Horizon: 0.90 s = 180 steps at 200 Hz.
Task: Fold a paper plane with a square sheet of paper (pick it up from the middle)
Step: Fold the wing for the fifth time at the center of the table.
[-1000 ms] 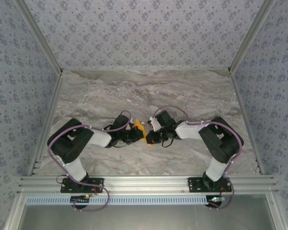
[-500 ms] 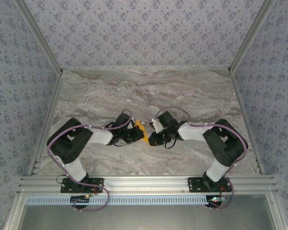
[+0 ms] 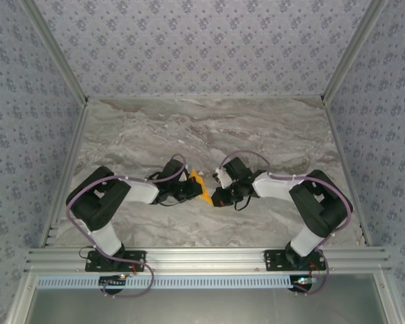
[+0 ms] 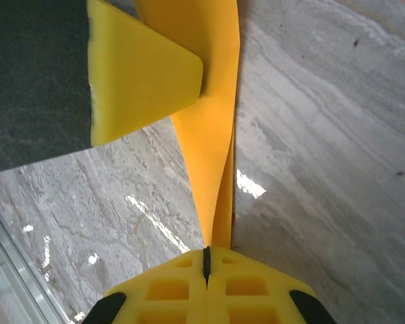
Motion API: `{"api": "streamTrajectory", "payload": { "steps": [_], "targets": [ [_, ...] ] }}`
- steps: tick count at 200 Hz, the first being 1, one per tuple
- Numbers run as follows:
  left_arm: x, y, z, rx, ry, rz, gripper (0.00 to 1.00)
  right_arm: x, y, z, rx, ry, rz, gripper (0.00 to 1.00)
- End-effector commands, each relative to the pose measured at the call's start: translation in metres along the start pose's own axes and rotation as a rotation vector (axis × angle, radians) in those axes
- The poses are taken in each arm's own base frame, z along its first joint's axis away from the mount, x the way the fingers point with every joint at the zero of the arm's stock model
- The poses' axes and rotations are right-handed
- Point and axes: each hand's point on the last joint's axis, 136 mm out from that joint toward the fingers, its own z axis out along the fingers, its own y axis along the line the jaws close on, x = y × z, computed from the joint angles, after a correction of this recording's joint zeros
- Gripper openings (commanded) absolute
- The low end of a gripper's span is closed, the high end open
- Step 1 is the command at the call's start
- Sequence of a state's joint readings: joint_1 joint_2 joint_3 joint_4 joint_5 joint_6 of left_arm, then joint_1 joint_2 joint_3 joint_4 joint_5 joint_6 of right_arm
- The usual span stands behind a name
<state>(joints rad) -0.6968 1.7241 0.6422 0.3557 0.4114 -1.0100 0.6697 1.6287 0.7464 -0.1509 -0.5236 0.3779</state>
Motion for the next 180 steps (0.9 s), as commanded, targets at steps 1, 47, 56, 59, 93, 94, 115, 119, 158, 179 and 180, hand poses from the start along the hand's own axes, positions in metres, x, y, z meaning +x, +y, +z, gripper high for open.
{"api": "streamTrajectory", "payload": {
  "steps": [1, 47, 56, 59, 93, 94, 115, 119, 158, 179, 180],
  "targets": [
    [0.011, 0.058, 0.004, -0.217, 0.013, -0.043, 0.00, 0.023, -0.015, 0.002, 0.052, 0.070, 0.035, 0.00],
    [0.012, 0.058, 0.005, -0.214, 0.020, -0.042, 0.00, 0.020, -0.015, 0.003, 0.049, 0.062, 0.049, 0.00],
    [0.012, 0.058, 0.005, -0.214, 0.021, -0.043, 0.00, 0.012, -0.007, -0.002, 0.033, 0.031, 0.031, 0.00],
    [0.012, 0.058, 0.005, -0.214, 0.021, -0.043, 0.00, 0.008, -0.004, -0.004, 0.028, 0.020, 0.024, 0.00],
    [0.012, 0.056, 0.005, -0.207, 0.023, -0.042, 0.00, -0.015, 0.017, -0.012, 0.004, -0.046, -0.026, 0.00],
    [0.012, 0.056, 0.005, -0.207, 0.024, -0.042, 0.00, -0.016, 0.018, -0.012, 0.003, -0.047, -0.028, 0.00],
    [0.012, 0.054, 0.005, -0.204, 0.026, -0.041, 0.00, -0.023, 0.020, 0.000, -0.015, -0.039, -0.022, 0.00],
    [0.012, 0.054, 0.005, -0.203, 0.026, -0.041, 0.00, -0.025, 0.021, 0.002, -0.022, -0.039, -0.021, 0.00],
    [0.013, 0.055, 0.005, -0.207, 0.032, -0.045, 0.00, -0.034, 0.017, 0.021, -0.016, -0.028, 0.000, 0.00],
    [0.014, 0.058, 0.004, -0.221, 0.036, -0.049, 0.00, -0.025, 0.004, 0.028, 0.011, 0.002, 0.024, 0.00],
    [0.014, 0.058, 0.004, -0.222, 0.036, -0.049, 0.00, -0.024, 0.003, 0.028, 0.013, 0.005, 0.026, 0.00]
  ]
}}
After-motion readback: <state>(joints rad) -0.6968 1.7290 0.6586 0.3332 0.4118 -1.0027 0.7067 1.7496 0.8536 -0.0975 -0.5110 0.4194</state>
